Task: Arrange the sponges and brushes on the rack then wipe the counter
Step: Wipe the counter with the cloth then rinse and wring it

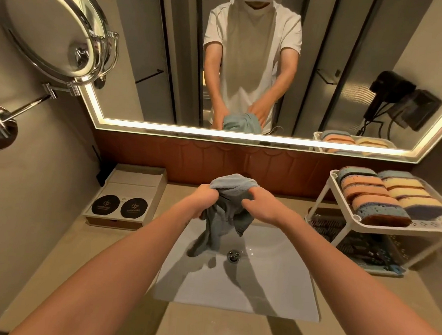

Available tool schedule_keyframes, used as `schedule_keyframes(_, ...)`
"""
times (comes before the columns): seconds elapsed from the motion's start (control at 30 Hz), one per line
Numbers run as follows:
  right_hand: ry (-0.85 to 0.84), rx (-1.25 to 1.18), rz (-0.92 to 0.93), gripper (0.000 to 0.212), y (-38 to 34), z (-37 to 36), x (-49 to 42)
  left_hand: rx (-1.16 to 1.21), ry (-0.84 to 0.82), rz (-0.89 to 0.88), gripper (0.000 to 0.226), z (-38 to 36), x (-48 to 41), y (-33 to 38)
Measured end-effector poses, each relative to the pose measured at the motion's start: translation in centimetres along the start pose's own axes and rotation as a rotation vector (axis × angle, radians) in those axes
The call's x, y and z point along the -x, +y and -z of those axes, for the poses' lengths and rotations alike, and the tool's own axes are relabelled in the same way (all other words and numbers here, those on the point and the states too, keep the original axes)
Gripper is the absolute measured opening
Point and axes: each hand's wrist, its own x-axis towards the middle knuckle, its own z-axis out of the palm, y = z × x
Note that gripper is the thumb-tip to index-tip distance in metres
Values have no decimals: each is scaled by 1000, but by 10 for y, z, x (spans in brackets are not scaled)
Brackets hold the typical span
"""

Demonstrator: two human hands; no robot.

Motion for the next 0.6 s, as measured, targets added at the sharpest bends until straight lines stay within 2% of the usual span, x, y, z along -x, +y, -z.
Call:
schedule_keyframes(0.1, -41, 138, -100, 16, 9, 2, -4, 63, -70, -128, 34, 0, 0, 0)
schedule_keyframes(0.17, 28, 250, -209, 41, 12, 1, -5, 64, -81, -207, 31, 1, 3, 3)
schedule_keyframes(0.27, 224, 526, -365, 59, 6, -3, -4, -24, -93, -312, 31, 2, 8, 12)
schedule_keyframes(0.33, 343, 610, -377, 73, 4, -6, -6, -90, -116, -389, 34, 1, 13, 18)
schedule_keyframes(0.4, 384, 423, -224, 77, 5, -7, -11, -129, -129, -454, 31, 2, 18, 22)
schedule_keyframes(0.47, 195, 83, 7, 72, 6, -5, -13, -140, -136, -483, 25, 5, 19, 24)
schedule_keyframes(0.53, 59, -81, 104, 47, 6, -5, -13, -166, -121, -485, 23, 9, 18, 23)
schedule_keyframes(0.6, 102, -71, 130, 22, 6, -8, -15, -199, -69, -480, 18, 14, 13, 20)
